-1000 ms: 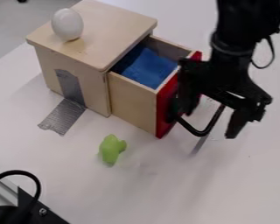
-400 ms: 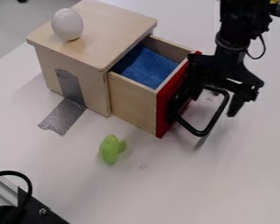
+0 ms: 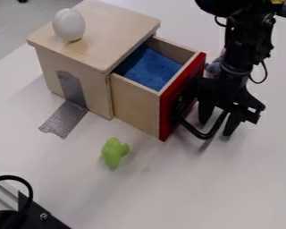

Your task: Close the drawer

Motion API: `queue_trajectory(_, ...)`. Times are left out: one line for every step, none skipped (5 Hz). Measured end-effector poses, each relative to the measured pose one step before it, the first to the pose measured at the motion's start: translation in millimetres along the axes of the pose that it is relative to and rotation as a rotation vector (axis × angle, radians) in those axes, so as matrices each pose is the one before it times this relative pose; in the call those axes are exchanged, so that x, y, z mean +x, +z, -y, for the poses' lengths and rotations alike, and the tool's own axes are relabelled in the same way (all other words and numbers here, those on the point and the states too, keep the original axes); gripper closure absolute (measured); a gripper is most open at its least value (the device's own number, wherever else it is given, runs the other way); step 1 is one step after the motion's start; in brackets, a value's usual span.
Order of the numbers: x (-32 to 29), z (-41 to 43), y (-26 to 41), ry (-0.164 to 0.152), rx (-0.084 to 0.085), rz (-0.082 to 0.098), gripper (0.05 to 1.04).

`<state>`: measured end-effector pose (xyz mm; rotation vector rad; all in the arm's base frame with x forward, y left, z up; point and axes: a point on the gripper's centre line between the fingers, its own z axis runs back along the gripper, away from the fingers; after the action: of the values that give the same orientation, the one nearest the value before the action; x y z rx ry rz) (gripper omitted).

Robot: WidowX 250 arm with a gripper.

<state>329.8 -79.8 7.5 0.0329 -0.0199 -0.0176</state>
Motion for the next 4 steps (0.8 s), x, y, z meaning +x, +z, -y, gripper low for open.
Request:
queue_trajectory(-0.87,-4.73,-1.56,0.0206,0.0126,-0.0015,0.742)
queue_trajectory(-3.01,-13.0,0.71,0.0212,0.0231,0.004,0.921)
queue_trajectory(-1.4,-45.75,-3.36,0.0808,0.0437,-0.0166,0.965)
queue_trajectory(1.06,-28.36,-2.14,0.0415,0.0292,-0.0052,0.965)
